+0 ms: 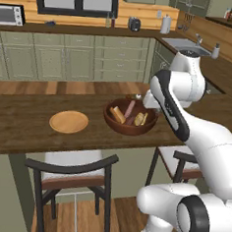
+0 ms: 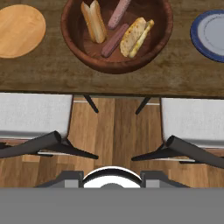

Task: Place one bun and one sausage from the bowl on each plate.

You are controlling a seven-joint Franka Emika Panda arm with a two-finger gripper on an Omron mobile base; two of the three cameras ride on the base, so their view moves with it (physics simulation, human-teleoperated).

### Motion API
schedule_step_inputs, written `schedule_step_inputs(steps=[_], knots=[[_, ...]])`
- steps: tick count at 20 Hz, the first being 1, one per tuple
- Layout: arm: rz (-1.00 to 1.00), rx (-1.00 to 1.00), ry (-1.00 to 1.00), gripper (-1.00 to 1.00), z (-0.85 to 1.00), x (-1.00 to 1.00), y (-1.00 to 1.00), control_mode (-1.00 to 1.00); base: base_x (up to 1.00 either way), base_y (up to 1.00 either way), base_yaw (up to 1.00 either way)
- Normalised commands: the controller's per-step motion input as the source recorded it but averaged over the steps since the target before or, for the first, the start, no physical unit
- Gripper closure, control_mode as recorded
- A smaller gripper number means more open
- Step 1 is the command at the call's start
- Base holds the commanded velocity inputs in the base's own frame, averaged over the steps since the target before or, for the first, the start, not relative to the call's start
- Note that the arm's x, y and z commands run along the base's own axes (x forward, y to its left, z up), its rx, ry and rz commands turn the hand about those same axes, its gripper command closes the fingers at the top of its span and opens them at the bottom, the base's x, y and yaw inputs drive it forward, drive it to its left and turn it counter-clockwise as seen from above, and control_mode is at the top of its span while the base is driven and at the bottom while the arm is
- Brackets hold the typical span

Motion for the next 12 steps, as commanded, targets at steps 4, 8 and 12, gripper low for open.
schedule_step_inputs(steps=[4,8,12], knots=[[0.0,0.0,0.0,-1.0,0.0,0.0,0.0,1.0,0.0,0.0,0.0],[0.0,0.0,0.0,-1.0,0.0,0.0,0.0,1.0,0.84,-0.01,0.0],[0.0,0.0,0.0,-1.0,0.0,0.0,0.0,1.0,0.98,-0.12,0.0]])
